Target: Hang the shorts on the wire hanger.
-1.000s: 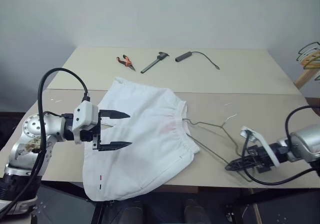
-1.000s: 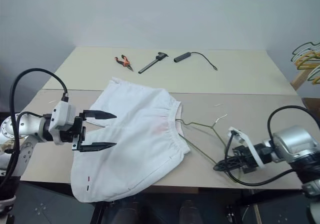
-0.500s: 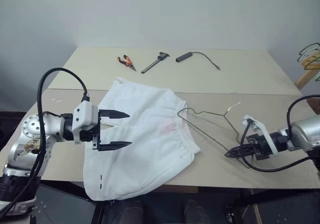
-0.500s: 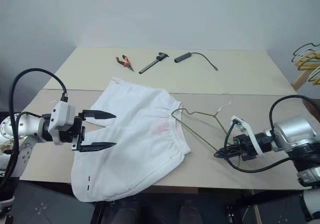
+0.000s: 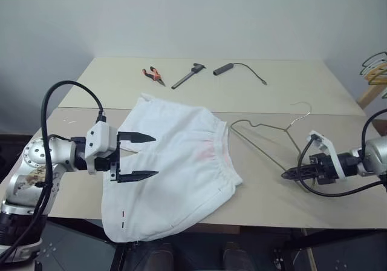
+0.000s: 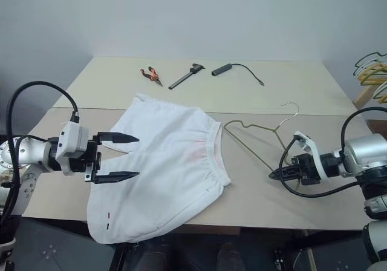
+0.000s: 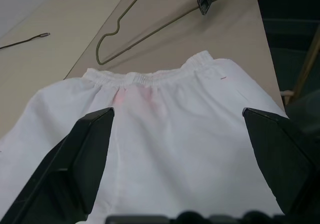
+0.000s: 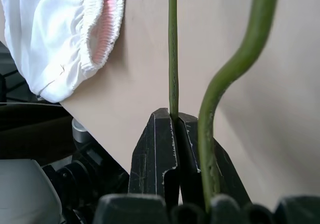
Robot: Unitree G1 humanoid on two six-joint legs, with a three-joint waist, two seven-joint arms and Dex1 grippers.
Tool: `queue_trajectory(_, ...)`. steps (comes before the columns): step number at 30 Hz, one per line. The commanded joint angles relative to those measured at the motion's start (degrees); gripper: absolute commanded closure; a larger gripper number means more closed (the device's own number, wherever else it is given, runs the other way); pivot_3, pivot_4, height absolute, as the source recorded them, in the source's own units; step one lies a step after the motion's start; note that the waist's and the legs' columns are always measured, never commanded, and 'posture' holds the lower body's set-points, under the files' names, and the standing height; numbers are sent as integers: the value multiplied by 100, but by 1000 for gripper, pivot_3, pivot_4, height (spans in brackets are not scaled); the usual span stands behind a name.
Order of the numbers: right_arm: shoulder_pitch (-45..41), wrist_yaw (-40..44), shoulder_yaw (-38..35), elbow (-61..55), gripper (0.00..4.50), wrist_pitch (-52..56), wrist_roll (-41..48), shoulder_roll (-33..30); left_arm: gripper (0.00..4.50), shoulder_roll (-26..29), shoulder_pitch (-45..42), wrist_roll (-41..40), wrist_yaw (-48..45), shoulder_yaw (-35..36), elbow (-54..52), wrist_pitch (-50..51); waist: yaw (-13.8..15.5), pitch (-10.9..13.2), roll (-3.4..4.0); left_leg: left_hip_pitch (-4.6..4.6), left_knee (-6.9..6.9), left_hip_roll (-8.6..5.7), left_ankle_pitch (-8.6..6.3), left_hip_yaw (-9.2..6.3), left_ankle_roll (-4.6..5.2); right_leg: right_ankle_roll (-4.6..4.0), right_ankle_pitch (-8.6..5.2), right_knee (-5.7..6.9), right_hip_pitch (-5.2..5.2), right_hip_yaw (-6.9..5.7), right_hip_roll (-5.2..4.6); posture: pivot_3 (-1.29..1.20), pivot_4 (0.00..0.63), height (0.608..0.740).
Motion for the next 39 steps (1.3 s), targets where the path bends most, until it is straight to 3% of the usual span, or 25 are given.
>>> queue_trajectory(1, 36, 45, -160, -262, 4500, 3, 80, -17, 21, 83, -42, -121, -16, 141, -130, 23, -5, 0, 1, 0, 0, 0, 0, 0, 0, 0, 0, 0, 0, 0, 0, 44, 73, 740)
queue_trajectory(16, 80, 35, -468, -482, 4500, 108, 216, 8, 21, 110, -126, -248, -52, 217, -145, 162, 4, 0, 1, 0, 0, 0, 0, -1, 0, 0, 0, 1, -1, 0, 0, 54, 72, 740)
queue_trajectory(39, -8, -104, -250, -184, 4500, 12, 28, 314, 21, 180, -22, -313, -65, 281, -307, 228, 14, 0, 1, 0, 0, 0, 0, -1, 0, 0, 0, 1, 0, 0, 0, 76, 73, 740)
